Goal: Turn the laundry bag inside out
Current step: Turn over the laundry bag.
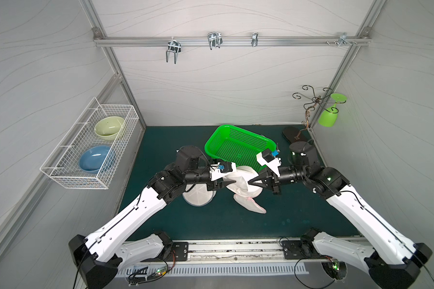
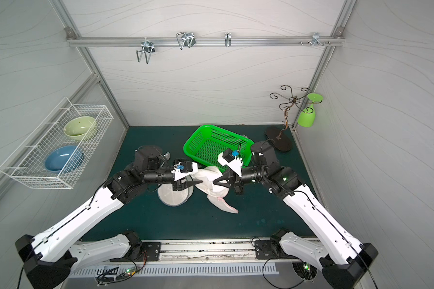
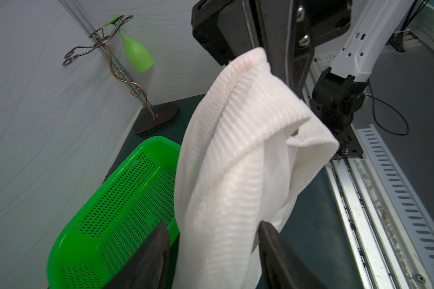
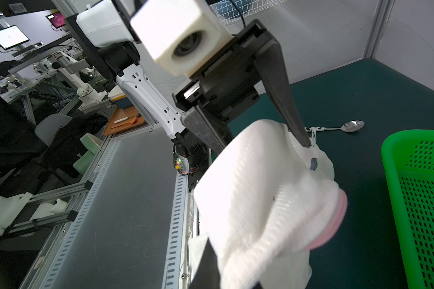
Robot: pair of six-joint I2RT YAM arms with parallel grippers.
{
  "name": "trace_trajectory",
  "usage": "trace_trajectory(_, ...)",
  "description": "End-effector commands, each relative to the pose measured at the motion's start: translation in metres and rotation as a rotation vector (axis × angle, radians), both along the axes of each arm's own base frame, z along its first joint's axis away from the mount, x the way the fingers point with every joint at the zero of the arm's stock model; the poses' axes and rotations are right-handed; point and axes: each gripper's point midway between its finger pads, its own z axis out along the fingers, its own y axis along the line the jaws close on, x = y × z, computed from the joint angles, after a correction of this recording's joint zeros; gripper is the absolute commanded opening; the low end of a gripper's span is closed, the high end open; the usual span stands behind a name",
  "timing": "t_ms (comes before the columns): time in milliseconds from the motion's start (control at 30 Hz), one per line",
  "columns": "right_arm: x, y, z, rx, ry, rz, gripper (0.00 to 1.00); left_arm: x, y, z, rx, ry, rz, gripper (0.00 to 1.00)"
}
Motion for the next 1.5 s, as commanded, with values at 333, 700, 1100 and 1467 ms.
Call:
trace_trajectory(333, 0.037, -0.002, 0.010, -0.040, -0.157, -0.178, 0.00, -0.030, -0.008, 0.012, -0.031, 0.110, -0.163, 0.21)
trace_trajectory(700, 0.030, -0.022, 0.057, 0.134, -0.040, -0.261, 0.52, -0.014, 0.000, 0.010, -0.035, 0.234, -0.065, 0.00)
trace_trajectory(1100, 0.039, -0.045, 0.018, 0.251, 0.335, -0.468, 0.62, 0.014, 0.018, 0.029, -0.210, 0.381, 0.093, 0.00)
trace_trajectory(1467, 0.046, -0.003, -0.033, 0.137, 0.241, -0.448, 0.54, 0.017, 0.017, 0.048, -0.277, 0.370, 0.089, 0.00)
